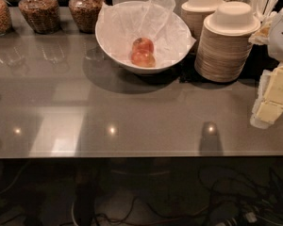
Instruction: Pick apple from white bowl
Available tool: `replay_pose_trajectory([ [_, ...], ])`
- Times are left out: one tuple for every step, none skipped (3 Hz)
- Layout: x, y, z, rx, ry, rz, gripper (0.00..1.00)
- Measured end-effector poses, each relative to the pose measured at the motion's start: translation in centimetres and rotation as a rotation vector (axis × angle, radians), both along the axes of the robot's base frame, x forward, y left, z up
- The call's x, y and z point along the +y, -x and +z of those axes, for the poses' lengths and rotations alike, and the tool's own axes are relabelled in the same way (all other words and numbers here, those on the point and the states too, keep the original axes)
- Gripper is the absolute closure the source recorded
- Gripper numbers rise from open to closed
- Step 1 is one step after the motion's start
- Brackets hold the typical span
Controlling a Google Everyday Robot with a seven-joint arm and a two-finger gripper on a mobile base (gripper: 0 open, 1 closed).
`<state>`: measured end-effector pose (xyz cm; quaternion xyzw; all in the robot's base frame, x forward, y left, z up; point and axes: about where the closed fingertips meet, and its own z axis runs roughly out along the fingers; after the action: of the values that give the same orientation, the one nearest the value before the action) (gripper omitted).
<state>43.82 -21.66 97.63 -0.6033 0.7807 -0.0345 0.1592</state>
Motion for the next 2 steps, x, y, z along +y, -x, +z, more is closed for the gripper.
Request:
replay_pose_trajectory([
  [0.1,-0.1,0.2,-0.012,-0.003,0.002,0.00],
  [0.9,-1.5,0.8,-0.063,-0.035,0.021,0.00],
])
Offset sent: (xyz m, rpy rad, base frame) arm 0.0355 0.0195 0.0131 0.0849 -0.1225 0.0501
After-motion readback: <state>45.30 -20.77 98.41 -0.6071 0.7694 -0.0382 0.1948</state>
